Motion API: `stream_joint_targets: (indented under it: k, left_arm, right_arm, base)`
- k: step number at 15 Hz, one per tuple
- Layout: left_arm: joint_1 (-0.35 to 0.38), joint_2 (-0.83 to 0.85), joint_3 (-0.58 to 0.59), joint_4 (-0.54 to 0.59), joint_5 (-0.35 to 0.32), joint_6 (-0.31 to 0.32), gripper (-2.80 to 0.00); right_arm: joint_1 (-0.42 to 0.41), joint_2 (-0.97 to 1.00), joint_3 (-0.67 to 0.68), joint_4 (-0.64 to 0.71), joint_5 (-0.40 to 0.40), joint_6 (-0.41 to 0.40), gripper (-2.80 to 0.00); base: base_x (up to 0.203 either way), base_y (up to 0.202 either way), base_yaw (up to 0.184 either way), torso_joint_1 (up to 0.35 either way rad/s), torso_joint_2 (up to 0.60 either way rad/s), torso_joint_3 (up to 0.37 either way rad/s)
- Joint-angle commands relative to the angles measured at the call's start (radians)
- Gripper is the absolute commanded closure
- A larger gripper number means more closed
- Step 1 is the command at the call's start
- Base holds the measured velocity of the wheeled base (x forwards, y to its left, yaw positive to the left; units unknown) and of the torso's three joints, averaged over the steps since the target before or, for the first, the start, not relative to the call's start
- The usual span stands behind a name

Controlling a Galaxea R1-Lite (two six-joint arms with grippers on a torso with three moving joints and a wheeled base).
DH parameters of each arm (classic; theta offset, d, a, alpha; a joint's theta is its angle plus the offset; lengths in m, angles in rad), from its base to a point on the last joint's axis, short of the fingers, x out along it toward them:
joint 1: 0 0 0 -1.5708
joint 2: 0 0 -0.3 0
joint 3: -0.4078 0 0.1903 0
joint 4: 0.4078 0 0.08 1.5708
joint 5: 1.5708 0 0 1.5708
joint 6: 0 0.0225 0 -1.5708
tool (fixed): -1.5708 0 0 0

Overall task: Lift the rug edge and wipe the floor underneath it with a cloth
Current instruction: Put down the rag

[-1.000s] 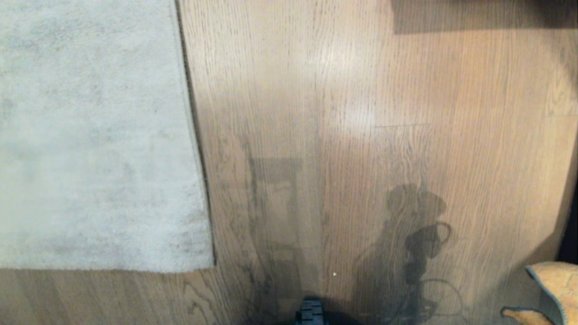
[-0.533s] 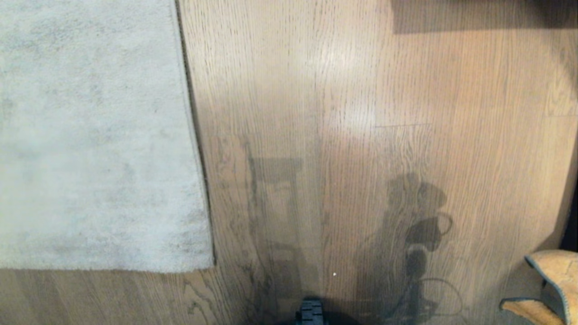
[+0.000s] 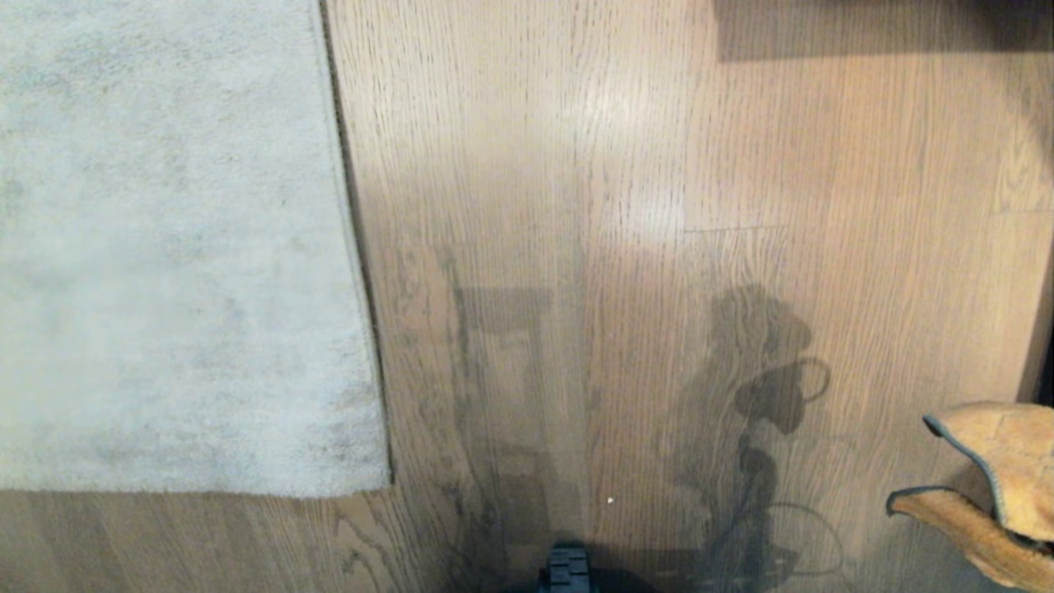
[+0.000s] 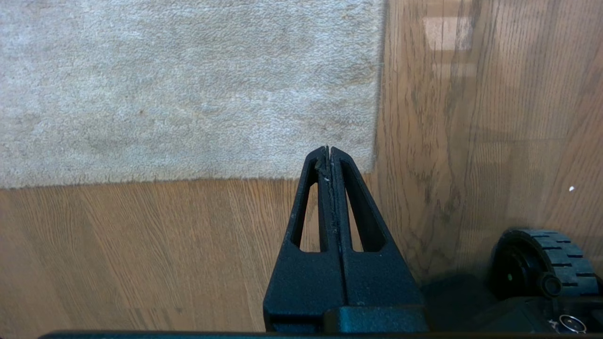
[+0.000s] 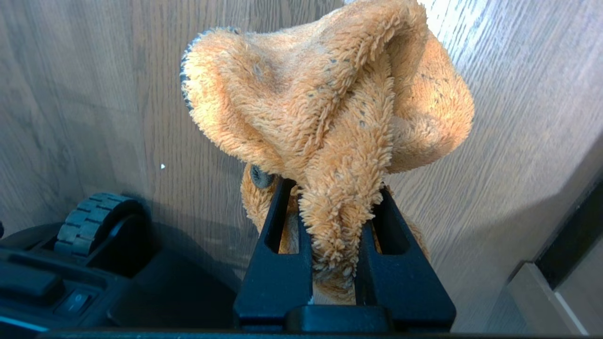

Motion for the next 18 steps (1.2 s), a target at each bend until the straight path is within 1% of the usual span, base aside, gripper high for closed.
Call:
stream_joint_targets:
  k: [1, 5, 12, 16, 18]
  left_arm:
    - [0.0, 0.0, 0.0, -0.002, 0.0, 0.0, 0.0]
    - [0.0, 0.0, 0.0, -0.002, 0.0, 0.0, 0.0]
    - [0.0, 0.0, 0.0, -0.002, 0.0, 0.0, 0.0]
    - [0.0, 0.0, 0.0, -0.002, 0.0, 0.0, 0.0]
    - [0.0, 0.0, 0.0, -0.002, 0.0, 0.0, 0.0]
  right_arm:
    - [0.002, 0.109, -0.004, -0.039, 0.001, -0.003, 0.0]
    - [0.022, 0.226, -0.004, -0.129, 0.002, -0.006, 0.0]
    - [0.037, 0.368, 0.0, -0.219, 0.004, -0.006, 0.0]
    - [0.103, 0.445, -0.005, -0.232, 0.004, -0.006, 0.0]
    - [0.122, 0.504, -0.008, -0.284, 0.004, -0.006, 0.0]
  base:
    - [0.0, 0.0, 0.0, 0.0, 0.0, 0.0]
    - [0.0, 0.0, 0.0, 0.0, 0.0, 0.0]
    - [0.0, 0.0, 0.0, 0.0, 0.0, 0.0]
    - [0.0, 0.0, 0.0, 0.0, 0.0, 0.0]
    - [0.0, 0.0, 0.0, 0.0, 0.0, 0.0]
